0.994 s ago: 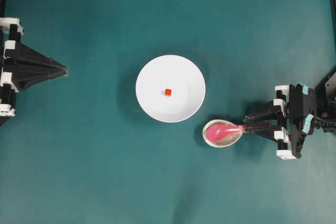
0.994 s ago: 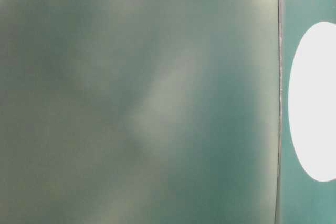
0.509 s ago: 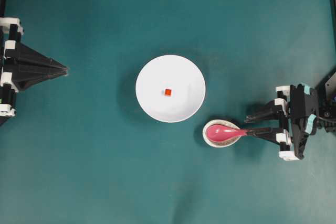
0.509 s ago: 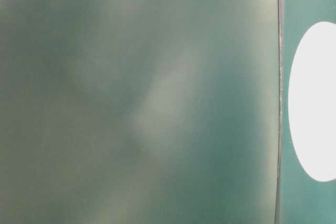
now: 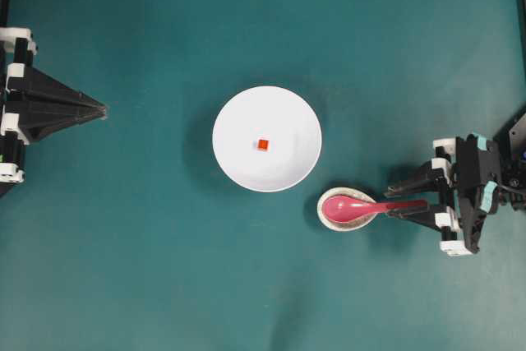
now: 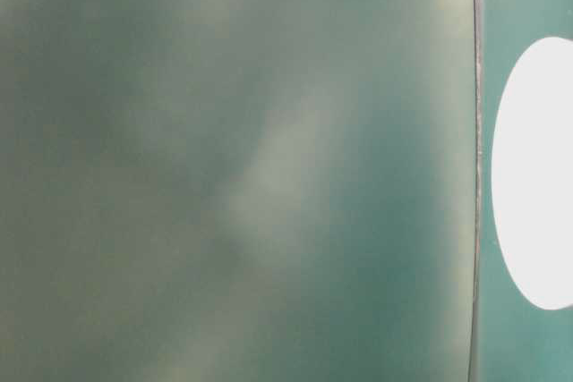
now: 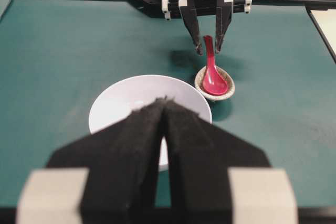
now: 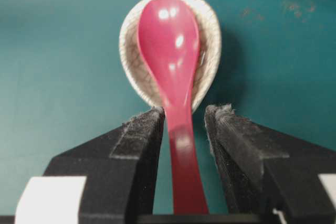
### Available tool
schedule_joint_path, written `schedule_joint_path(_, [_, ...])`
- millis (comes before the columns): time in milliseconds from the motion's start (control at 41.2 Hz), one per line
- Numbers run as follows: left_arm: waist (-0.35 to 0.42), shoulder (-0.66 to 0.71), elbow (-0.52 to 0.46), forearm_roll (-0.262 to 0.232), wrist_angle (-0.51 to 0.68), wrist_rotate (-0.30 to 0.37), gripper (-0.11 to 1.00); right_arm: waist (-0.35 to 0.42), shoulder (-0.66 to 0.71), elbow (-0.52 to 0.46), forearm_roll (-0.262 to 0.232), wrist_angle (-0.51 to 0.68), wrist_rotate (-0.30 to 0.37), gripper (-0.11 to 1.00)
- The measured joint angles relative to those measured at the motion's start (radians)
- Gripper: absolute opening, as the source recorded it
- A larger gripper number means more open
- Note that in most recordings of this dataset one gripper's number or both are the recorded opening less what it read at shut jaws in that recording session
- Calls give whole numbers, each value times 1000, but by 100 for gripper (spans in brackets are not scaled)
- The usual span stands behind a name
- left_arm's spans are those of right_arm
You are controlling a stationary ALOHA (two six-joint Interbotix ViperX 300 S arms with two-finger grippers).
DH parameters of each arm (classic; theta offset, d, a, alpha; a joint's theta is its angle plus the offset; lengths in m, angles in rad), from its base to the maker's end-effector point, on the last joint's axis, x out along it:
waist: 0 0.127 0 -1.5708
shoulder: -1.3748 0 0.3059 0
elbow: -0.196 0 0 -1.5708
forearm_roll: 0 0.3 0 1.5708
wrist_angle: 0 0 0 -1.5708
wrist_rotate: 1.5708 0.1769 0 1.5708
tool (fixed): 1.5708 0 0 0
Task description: Grip the spoon and scoop the red block from the bowl with right arm.
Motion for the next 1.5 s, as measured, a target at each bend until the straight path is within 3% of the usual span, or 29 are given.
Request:
schedule_joint_path(533, [0,-2,2,0,0,0,0,3,5,11,0,-2,0,45])
schedule_joint_path(1503, [0,0,0,0,0,0,0,40,124,2,-17,-160,0,44])
